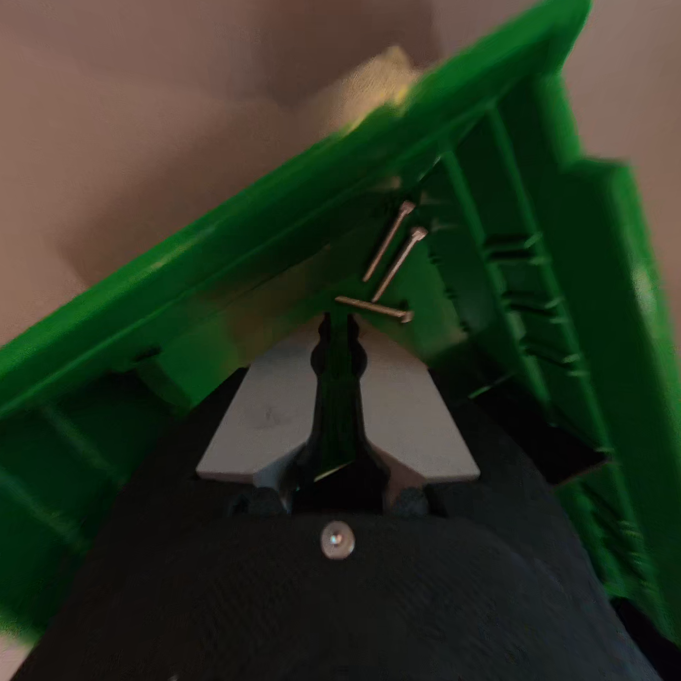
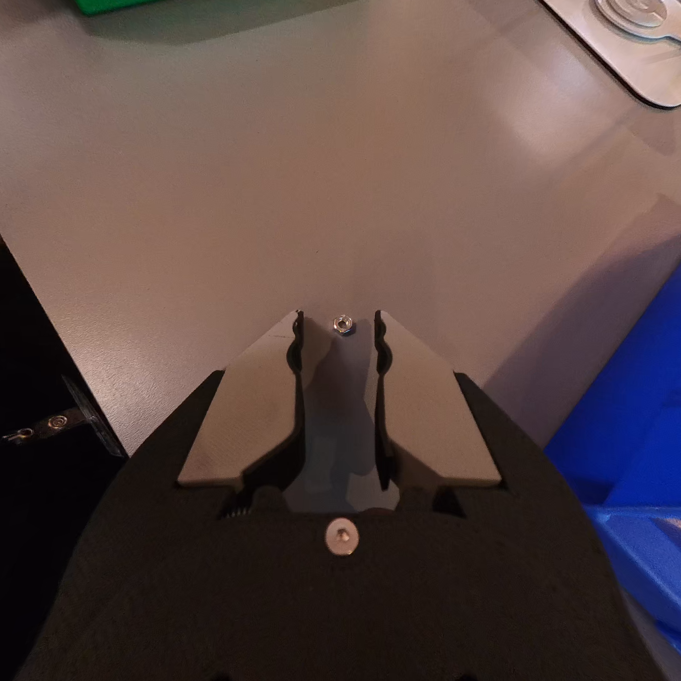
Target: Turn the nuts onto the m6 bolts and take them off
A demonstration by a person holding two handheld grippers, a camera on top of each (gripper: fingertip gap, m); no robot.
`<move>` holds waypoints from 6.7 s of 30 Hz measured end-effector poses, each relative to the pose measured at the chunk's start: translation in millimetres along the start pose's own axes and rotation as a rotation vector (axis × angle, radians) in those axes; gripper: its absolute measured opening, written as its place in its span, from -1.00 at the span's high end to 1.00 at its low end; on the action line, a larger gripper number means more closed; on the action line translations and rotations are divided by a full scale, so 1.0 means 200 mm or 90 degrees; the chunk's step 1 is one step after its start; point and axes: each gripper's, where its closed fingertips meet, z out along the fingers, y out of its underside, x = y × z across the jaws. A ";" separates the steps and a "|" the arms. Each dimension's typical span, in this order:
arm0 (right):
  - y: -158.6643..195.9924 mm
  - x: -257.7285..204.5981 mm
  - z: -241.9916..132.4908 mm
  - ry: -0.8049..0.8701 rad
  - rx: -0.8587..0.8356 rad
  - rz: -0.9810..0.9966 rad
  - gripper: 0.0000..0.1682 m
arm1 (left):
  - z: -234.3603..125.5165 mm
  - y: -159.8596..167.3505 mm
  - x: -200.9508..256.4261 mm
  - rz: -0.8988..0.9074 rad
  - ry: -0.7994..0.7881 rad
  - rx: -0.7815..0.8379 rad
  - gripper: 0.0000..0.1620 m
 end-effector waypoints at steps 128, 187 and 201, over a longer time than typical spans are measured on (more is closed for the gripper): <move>-0.70 0.10 0.05 -0.335 0.241 0.086 0.98 | -0.21 -0.11 1.64 0.243 0.379 0.616 0.97; 0.04 0.04 0.01 -0.080 -0.114 -0.008 0.87 | -0.25 -0.09 1.66 0.282 0.379 0.658 0.97; 0.03 0.03 0.01 -0.113 -0.124 0.008 0.92 | -0.25 -0.09 1.66 0.279 0.390 0.647 0.97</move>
